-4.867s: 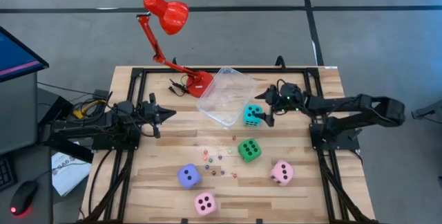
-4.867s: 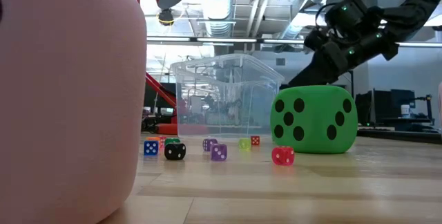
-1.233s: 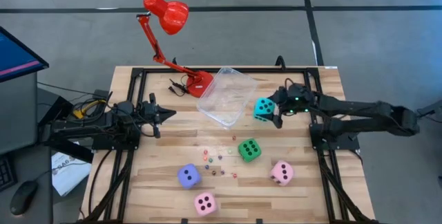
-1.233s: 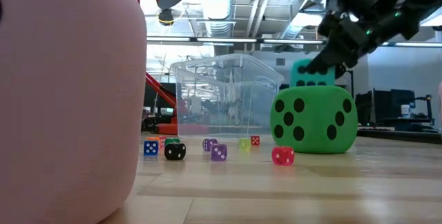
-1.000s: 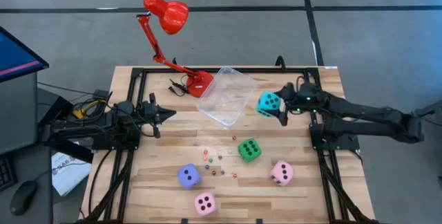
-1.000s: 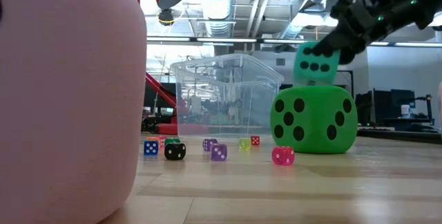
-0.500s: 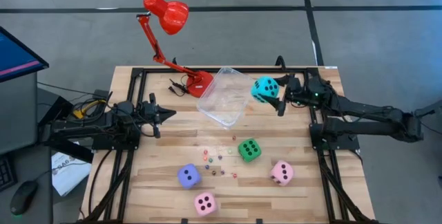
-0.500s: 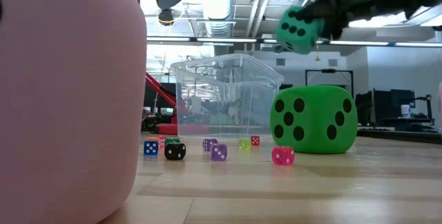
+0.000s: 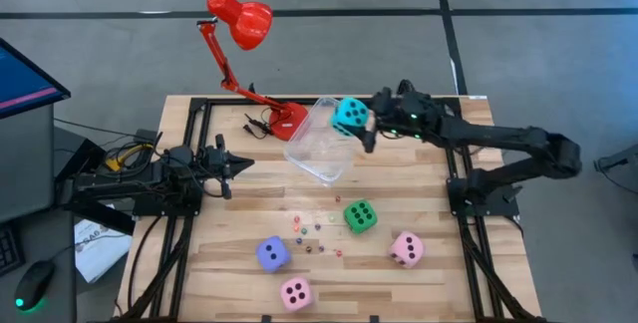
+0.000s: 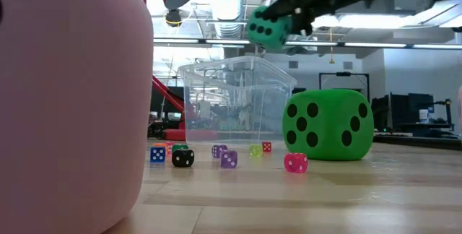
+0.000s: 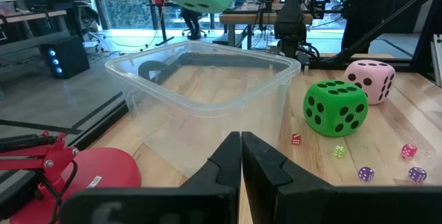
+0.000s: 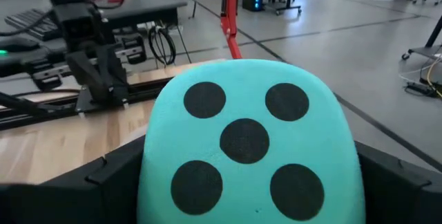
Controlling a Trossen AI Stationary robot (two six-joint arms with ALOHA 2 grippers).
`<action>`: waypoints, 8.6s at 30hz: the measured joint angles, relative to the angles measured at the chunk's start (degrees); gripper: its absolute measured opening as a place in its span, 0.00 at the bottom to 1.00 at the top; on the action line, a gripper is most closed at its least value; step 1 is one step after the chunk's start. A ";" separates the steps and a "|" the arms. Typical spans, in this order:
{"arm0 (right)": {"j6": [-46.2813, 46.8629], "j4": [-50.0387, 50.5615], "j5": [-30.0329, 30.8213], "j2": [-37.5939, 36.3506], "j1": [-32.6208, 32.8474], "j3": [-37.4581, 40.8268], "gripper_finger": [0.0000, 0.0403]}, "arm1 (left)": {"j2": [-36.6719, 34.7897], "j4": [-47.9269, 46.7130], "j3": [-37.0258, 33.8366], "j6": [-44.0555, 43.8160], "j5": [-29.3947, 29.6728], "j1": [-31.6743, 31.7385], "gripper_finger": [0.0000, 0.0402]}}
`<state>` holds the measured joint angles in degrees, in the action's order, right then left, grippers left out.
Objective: Pick & Place Dice
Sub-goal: Put the blue dice into the transparent bin, then put the green dice into the transparent bin
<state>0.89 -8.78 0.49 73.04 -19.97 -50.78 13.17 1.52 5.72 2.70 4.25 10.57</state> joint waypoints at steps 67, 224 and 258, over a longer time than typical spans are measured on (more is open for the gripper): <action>2.37 20.77 2.76 28.54 -0.99 -21.16 0.99 | 0.00 -0.02 0.00 0.00 0.01 0.00 0.00; 60.51 58.79 29.44 23.34 38.71 -21.22 0.99 | 0.00 -0.02 0.00 0.00 0.02 0.02 0.00; 66.66 54.45 27.41 24.83 42.45 -17.38 0.99 | 0.57 0.00 0.00 0.00 0.00 0.00 0.00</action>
<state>67.55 45.67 27.90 97.86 22.48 -68.16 13.74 1.52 5.72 2.70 4.26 10.57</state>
